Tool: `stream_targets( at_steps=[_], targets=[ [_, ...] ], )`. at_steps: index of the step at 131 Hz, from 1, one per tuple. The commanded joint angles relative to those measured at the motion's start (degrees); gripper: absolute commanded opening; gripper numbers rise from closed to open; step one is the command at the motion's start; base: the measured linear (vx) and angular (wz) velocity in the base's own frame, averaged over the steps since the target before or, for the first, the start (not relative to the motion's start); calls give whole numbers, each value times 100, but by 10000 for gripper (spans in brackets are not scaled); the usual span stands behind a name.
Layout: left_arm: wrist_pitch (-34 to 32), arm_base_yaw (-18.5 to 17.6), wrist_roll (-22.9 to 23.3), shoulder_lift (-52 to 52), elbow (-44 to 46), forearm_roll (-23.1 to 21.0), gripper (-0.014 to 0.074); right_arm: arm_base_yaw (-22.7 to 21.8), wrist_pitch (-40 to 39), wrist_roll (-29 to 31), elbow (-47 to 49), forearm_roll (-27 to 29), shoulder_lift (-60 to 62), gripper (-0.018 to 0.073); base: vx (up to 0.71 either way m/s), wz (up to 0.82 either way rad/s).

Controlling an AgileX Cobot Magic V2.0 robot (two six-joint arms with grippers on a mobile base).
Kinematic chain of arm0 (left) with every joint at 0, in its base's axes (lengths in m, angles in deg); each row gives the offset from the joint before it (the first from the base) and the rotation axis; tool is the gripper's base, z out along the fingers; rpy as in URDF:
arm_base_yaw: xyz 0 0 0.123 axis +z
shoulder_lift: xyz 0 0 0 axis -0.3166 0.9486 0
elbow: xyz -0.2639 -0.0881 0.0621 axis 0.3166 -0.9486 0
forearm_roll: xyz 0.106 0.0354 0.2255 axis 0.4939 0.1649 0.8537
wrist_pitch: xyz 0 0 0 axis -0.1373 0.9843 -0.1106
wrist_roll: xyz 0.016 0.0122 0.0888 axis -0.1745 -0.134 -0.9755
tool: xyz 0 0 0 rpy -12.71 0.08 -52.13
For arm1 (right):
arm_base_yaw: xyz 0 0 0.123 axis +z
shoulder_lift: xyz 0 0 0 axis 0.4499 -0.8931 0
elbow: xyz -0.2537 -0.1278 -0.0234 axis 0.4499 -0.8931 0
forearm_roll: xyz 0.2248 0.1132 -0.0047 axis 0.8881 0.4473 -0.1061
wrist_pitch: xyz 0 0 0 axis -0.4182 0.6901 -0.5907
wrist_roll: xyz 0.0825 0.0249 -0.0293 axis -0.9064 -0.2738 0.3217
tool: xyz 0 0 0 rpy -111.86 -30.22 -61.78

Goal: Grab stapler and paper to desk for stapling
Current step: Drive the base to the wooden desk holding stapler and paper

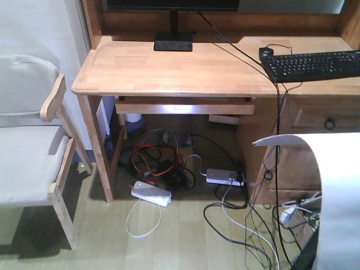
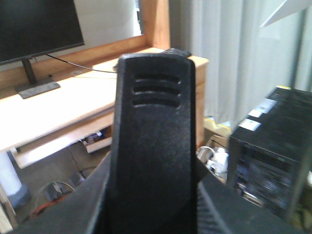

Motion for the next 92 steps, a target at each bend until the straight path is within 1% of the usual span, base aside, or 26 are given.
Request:
stream_targets(
  at_steps=[1, 41, 92],
  targets=[
    [-660, -41, 10, 91, 162, -31, -6, -24, -225, 0, 158, -24, -70, -6, 41, 4],
    [-666, -41, 10, 91, 162, -31, -6, -24, -225, 0, 158, -24, -70, -6, 40, 2],
    [-666, -41, 10, 91, 162, -31, -6, -24, -225, 0, 158, -24, -70, -6, 39, -5]
  ],
)
